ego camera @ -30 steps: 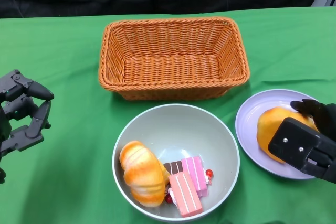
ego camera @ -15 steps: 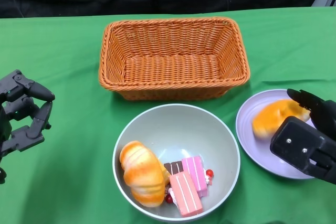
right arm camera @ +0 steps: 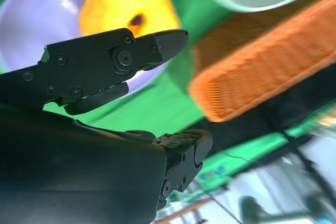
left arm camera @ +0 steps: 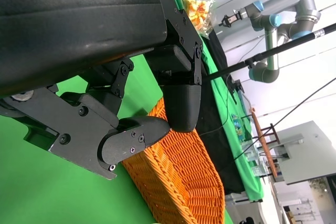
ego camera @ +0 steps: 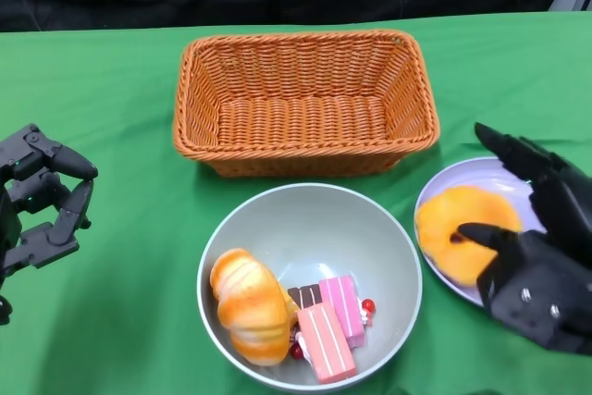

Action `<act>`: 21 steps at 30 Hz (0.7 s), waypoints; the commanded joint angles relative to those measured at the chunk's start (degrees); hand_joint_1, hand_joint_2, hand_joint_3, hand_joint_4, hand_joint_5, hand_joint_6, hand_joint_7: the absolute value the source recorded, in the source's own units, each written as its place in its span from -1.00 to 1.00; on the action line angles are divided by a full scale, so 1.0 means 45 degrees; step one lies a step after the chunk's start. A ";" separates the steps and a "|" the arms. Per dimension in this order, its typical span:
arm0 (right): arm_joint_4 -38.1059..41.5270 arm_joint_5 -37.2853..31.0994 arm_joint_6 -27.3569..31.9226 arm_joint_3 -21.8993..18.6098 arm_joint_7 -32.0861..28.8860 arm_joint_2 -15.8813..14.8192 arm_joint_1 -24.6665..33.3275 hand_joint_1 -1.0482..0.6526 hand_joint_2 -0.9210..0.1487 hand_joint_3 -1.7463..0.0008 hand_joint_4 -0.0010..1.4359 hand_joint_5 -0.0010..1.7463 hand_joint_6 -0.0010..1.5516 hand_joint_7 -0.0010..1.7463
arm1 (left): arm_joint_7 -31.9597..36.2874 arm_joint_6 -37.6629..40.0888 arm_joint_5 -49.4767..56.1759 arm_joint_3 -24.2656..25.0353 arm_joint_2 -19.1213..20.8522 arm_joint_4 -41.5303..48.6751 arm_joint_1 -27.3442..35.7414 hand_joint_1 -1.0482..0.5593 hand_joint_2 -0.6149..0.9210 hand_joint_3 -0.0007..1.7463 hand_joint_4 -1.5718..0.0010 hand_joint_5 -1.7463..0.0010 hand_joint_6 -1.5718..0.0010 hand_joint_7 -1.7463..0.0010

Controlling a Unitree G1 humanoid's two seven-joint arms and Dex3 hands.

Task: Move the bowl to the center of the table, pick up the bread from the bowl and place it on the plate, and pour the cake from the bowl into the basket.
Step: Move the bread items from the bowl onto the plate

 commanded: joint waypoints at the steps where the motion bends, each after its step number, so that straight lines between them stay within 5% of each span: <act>1: -0.0919 0.0738 -0.1150 -0.0258 0.0263 -0.0042 0.0307 -0.38 -1.00 0.91 -0.66 -0.89 -0.56 -0.94 | 0.0124 -0.0065 0.0081 0.0047 0.0160 -0.0029 0.0101 0.02 0.66 -0.01 0.03 -0.99 0.13 -0.66; 6: -0.2246 0.2428 -0.2143 -0.0053 0.2260 -0.0402 0.0185 -0.40 -1.00 0.87 -0.40 -0.82 -0.46 -0.94 | 0.0200 -0.0052 0.0112 -0.0021 0.0070 -0.0077 0.0087 0.00 0.66 0.00 0.03 -0.99 0.12 -0.65; 13: -0.2445 0.2549 -0.2126 -0.0221 0.2798 -0.0264 0.0212 -0.40 -1.00 0.87 -0.37 -0.84 -0.44 -0.95 | 0.0223 -0.0065 0.0122 -0.0034 0.0064 -0.0076 0.0087 0.00 0.66 0.00 0.04 -1.00 0.12 -0.65; 16: -0.3105 0.2391 -0.1803 0.1275 0.4418 -0.0315 -0.1049 -0.48 -1.00 0.86 -0.38 -0.86 -0.43 -0.96 | 0.0266 -0.0004 0.0139 -0.0097 -0.0033 -0.0187 0.0174 0.01 0.67 -0.02 0.05 -0.99 0.13 -0.64; 21: -0.3016 0.2246 -0.0743 0.2381 0.5402 0.0242 -0.1957 -0.52 -1.00 0.89 -0.32 -0.87 -0.38 -0.96 | 0.0337 -0.0128 0.0284 -0.0134 -0.0065 -0.0219 0.0210 0.00 0.69 -0.05 0.05 -0.98 0.14 -0.64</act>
